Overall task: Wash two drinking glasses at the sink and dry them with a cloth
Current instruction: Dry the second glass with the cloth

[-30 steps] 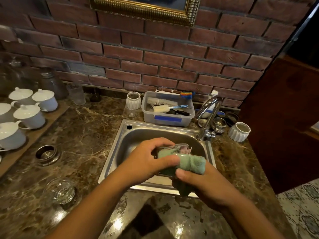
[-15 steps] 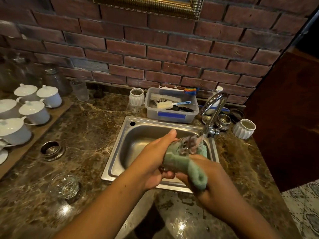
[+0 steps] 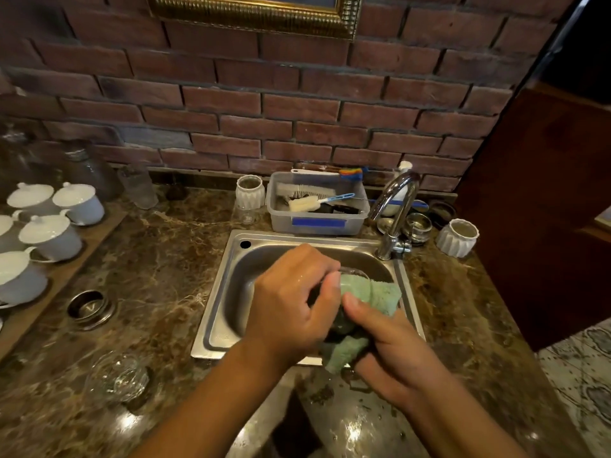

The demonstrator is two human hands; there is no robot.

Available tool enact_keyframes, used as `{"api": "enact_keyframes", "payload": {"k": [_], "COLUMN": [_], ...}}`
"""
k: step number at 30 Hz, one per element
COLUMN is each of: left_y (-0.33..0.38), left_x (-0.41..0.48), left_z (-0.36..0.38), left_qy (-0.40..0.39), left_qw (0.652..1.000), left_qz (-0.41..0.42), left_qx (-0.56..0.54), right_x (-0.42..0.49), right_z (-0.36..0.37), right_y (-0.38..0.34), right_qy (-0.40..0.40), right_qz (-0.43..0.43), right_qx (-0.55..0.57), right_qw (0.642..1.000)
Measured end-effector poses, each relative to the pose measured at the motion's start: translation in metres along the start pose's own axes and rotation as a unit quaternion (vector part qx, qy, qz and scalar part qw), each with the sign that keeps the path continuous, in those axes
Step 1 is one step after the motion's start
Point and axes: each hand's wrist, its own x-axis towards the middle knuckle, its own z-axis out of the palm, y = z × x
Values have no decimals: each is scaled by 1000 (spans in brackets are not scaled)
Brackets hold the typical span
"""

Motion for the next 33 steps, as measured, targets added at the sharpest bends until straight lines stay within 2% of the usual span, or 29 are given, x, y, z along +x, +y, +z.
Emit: {"api": "enact_keyframes", "payload": {"k": [1,3,5,7,10,13,14,15,17,18,19,20,21,23,24,25,27,30,31,33], "left_y": [-2,-2,6,14,25,33,34,34,32,31,32,32,32,36,37,36,30,25,24,23], "left_x": [1,-1,-4,-3,8,19,21,24,27,30,31,31,30,24,20,15,8,4,4,3], "left_z": [0,2,9,15,19,19,17,15,9,6,5,6,7,11,12,12,9,4,4,3], "left_qy": [-9,-15,0,16,-7,-22,-32,-48,-76,-74,-58,-31,-2,32,35,38,39,-6,-23,-38], "left_qw": [1000,997,986,953,848,703,662,633,620,631,653,689,734,846,895,933,976,999,1000,999], "left_qz": [2,-53,-136,-251,-442,-592,-623,-644,-662,-659,-647,-623,-586,-466,-392,-319,-194,-30,4,9], "left_qx": [-11,-52,-93,-170,-291,-394,-416,-427,-415,-403,-390,-370,-342,-259,-209,-164,-95,-15,-2,-12], "right_x": [0,0,0,-2,-6,-11,-13,-14,-13,-13,-12,-11,-10,-10,-11,-11,-10,-8,-9,-11], "right_z": [-1,-1,-2,-4,-14,-26,-27,-27,-24,-21,-18,-15,-11,-4,-2,0,0,0,-1,-2], "right_y": [1,1,1,-1,-4,-7,-9,-10,-10,-8,-6,-3,-1,0,0,-1,-5,-8,-9,-11], "right_qy": [-1,9,23,27,5,-6,-14,-22,-20,-12,-3,2,2,16,32,49,54,40,40,35], "right_qz": [-4,-42,-93,-155,-233,-289,-281,-269,-271,-281,-295,-309,-314,-273,-232,-191,-119,-31,-19,-25], "right_qx": [-2,-76,-177,-297,-477,-674,-715,-743,-764,-759,-740,-702,-640,-451,-364,-304,-211,-42,-6,-14], "right_qw": [1000,996,980,942,847,680,639,613,585,587,604,641,701,849,901,932,969,998,999,999]}}
